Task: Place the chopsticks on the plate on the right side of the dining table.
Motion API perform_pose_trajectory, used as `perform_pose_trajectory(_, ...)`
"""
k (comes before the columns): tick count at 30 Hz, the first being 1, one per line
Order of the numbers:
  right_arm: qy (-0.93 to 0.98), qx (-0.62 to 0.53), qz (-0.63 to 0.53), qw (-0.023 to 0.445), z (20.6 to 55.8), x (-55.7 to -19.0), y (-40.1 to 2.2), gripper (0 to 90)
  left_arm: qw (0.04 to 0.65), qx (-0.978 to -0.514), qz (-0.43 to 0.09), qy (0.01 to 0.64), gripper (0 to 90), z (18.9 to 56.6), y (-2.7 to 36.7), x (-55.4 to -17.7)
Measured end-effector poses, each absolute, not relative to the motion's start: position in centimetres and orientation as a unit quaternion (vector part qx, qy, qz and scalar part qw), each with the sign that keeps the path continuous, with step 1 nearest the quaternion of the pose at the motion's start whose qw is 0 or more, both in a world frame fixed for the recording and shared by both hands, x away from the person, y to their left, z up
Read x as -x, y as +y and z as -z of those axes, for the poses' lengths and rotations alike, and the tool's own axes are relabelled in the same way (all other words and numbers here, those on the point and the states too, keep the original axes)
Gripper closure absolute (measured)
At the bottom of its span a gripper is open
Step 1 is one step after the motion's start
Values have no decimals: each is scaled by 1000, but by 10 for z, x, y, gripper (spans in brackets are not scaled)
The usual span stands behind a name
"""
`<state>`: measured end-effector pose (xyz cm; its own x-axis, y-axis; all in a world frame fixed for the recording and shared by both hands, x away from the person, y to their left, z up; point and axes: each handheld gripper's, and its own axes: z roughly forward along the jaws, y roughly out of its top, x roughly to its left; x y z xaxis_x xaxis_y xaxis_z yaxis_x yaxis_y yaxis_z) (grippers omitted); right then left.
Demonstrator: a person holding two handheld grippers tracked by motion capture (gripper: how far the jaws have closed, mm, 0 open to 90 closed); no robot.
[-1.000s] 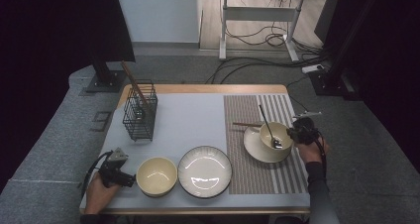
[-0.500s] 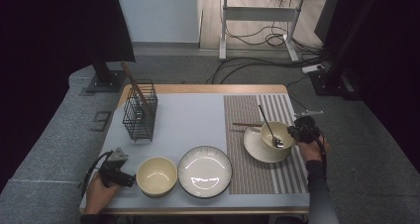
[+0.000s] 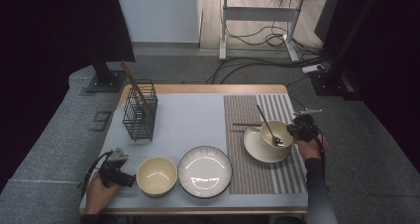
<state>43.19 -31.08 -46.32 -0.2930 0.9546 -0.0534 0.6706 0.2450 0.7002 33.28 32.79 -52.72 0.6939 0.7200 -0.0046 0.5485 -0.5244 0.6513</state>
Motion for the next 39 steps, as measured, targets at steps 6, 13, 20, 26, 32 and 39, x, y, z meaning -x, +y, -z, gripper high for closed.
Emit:
perform_pose_trajectory(6,751,-541,-293,241,464,-433,-307,830,320,-863,-134,368,0,527,328,-333)
perform_pose_trajectory(13,756,-534,-296,238,464,-434,-299,830,320,-863,-134,368,0,527,328,-333)
perform_pose_trajectory(20,760,-529,-294,237,463,-434,-293,829,320,-863,-134,368,0,527,328,-333)
perform_pose_trajectory(26,761,-527,-297,234,464,-434,-291,828,320,-863,-134,368,0,527,328,-333)
perform_pose_trajectory(32,765,-525,-289,238,465,-433,-288,666,320,-863,-134,368,0,527,328,-333)
perform_pose_trajectory(39,770,-511,-293,245,459,-426,-284,416,321,-863,-134,368,0,527,328,-333)
